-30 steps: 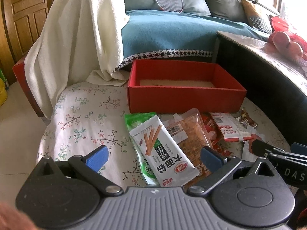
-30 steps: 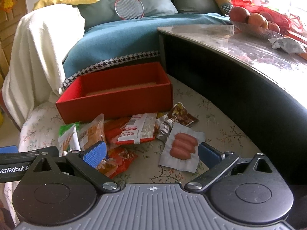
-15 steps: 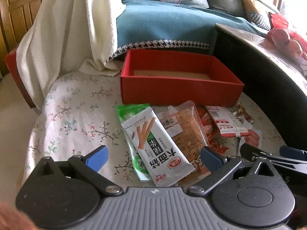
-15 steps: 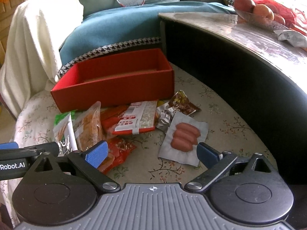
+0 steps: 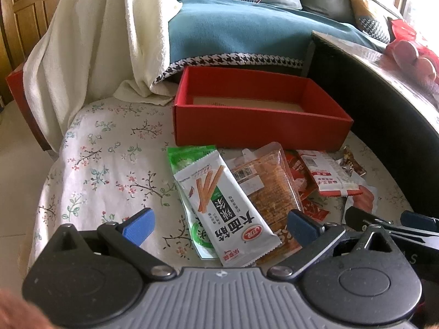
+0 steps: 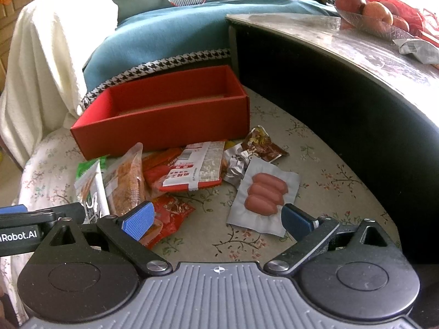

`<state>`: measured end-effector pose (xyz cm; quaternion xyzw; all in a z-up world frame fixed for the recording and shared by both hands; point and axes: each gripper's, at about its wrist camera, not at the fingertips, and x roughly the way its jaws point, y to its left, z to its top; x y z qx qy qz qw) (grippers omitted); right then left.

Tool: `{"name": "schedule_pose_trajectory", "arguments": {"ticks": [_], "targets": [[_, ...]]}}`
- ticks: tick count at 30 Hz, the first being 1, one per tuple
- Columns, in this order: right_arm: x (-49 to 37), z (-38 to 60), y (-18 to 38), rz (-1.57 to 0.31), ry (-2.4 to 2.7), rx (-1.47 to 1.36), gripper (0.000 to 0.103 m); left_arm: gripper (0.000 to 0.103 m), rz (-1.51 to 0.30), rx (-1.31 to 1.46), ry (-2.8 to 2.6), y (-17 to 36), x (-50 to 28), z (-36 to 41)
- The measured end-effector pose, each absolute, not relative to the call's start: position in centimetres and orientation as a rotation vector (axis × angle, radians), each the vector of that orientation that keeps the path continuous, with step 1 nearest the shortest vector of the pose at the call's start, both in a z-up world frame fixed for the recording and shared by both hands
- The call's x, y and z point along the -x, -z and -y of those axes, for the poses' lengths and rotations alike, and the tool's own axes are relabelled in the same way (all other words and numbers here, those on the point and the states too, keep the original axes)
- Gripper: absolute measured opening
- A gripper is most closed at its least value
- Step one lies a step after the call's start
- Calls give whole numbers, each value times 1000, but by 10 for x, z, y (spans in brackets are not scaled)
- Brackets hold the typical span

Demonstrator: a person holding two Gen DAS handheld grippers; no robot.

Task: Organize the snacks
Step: 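Grasp red-and-white packet with right tool while left tool grasps white-green stick packet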

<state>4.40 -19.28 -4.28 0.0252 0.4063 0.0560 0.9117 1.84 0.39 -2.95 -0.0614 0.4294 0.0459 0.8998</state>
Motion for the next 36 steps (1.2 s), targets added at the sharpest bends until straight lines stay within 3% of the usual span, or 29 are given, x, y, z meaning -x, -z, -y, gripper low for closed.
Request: {"name": "schedule_pose_trajectory", "arguments": {"ticks": [13,28,33,36], "targets": [[-66,201,37,-846,-98,-15,101,97,-956,181,-75,41,-31,-10],[-155,189,60,-1046,-182,-85,100,97,-1116,487,-177,80,-78,-42],[-171,179,71,-1111,-237,-82,90,96,-1125,520,-174,87,-89,-35],[-172,173,74,-1109,-233,-46,89,97,-1113,509,-184,85,-94,-33]]}}
